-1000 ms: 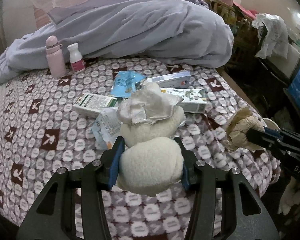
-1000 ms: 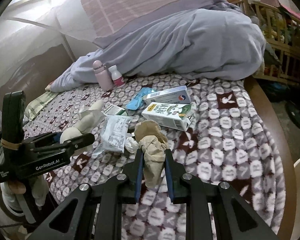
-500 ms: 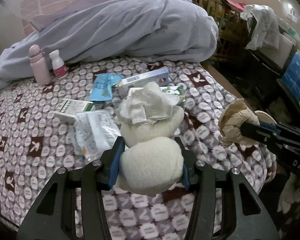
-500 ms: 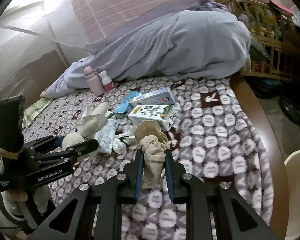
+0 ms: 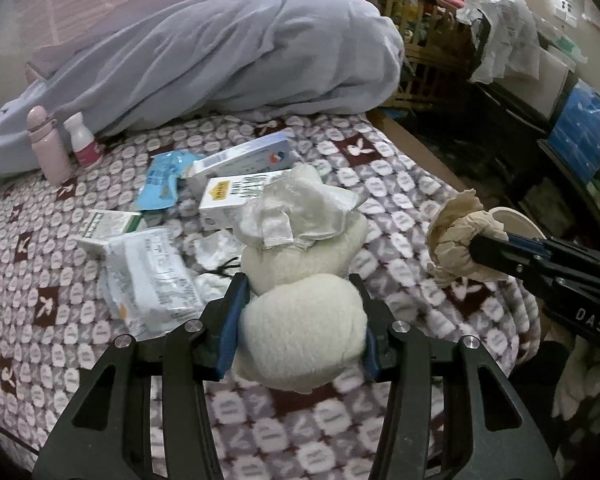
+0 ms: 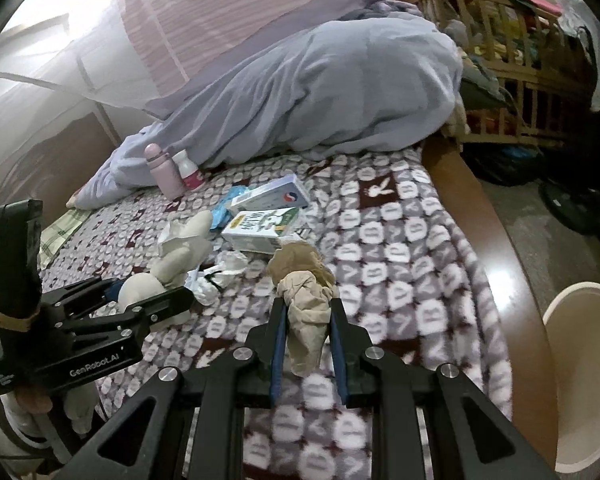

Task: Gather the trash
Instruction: 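Lift the plush toy and beige paper off the bed with both grippers, then carry the plush toy and beige paper over the white bucket with both grippers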

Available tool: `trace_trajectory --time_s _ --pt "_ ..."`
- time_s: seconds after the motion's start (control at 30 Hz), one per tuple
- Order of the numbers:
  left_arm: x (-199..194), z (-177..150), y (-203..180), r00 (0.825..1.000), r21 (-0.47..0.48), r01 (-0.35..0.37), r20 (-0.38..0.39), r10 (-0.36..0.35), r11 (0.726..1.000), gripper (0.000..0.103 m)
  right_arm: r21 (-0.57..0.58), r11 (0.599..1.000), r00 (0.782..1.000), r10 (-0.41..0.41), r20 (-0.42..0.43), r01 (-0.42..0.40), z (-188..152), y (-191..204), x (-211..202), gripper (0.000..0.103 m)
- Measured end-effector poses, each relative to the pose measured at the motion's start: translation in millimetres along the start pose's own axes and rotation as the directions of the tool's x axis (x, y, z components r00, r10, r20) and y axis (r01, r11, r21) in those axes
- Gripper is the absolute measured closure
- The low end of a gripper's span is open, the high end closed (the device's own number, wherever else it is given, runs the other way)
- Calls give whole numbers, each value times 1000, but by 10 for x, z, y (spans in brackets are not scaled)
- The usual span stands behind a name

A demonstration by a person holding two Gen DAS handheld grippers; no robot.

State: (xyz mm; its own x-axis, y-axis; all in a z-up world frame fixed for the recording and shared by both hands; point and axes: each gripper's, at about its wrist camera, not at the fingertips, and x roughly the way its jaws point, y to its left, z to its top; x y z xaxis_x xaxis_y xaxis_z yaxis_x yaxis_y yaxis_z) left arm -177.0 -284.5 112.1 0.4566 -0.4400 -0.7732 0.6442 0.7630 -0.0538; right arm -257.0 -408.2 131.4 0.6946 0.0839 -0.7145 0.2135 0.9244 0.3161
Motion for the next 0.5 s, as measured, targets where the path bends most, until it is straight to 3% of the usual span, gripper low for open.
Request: trace_trajectory --time_s 0.5 --pt "192 186 -569 995 62 101 -30 -100 993 56 79 993 996 -85 12 84 -70 -558 -259 84"
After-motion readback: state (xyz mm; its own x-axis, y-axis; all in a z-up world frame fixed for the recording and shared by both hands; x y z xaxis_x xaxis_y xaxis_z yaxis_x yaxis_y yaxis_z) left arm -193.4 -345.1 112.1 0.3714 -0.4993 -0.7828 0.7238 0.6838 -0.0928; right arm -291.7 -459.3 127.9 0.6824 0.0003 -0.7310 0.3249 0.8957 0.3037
